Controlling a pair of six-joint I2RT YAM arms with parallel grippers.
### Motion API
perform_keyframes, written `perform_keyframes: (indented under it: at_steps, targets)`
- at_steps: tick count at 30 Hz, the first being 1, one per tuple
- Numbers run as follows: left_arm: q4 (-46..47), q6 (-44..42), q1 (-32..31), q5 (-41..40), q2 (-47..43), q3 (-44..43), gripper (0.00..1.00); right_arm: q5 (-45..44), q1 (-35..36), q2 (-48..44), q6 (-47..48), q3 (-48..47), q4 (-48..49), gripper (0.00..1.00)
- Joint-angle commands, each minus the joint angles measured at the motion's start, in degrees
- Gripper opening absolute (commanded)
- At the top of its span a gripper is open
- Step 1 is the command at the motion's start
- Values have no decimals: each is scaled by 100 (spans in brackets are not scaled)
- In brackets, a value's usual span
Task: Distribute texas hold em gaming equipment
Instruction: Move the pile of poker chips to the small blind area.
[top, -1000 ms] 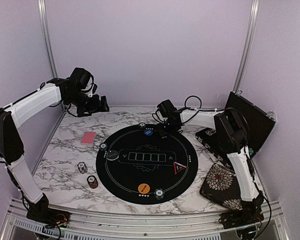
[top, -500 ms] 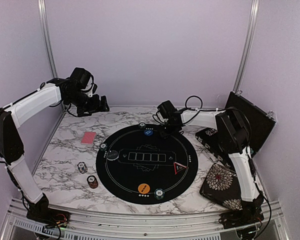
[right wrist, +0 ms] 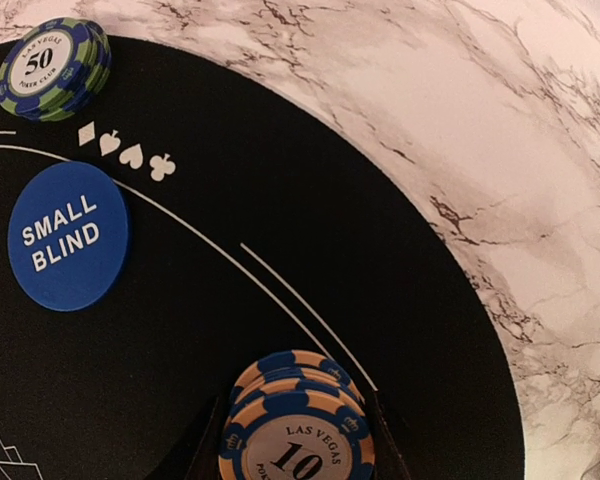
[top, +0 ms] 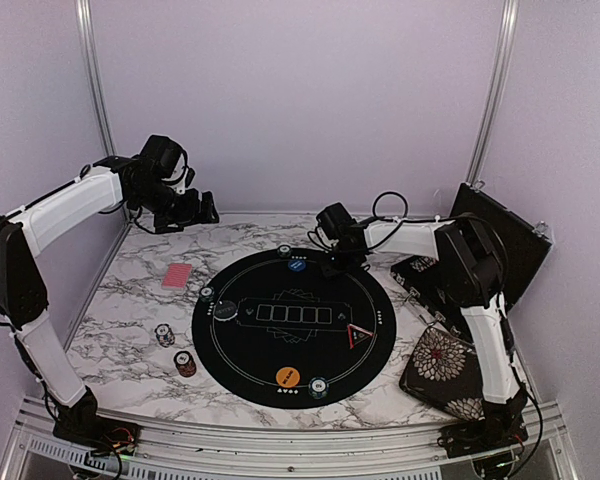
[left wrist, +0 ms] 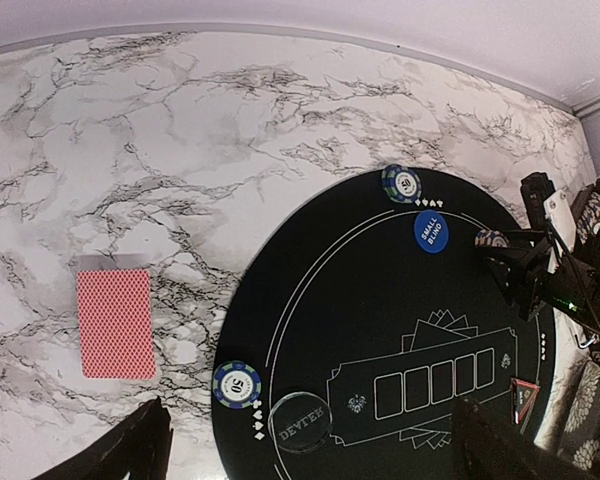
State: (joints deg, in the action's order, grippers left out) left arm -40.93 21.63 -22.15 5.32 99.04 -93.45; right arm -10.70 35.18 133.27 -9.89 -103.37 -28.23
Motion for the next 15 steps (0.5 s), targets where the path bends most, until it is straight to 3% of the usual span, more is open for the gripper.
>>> perform_keyframes:
  at_steps: [1,15]
  targets:
    - [67,-60,26,72,-16,58,99,-81,67,-240,-110,55,-42,34]
    - [62,-71,27,84,-17,46,99,-62,67,-136,-86,-102,-124,49]
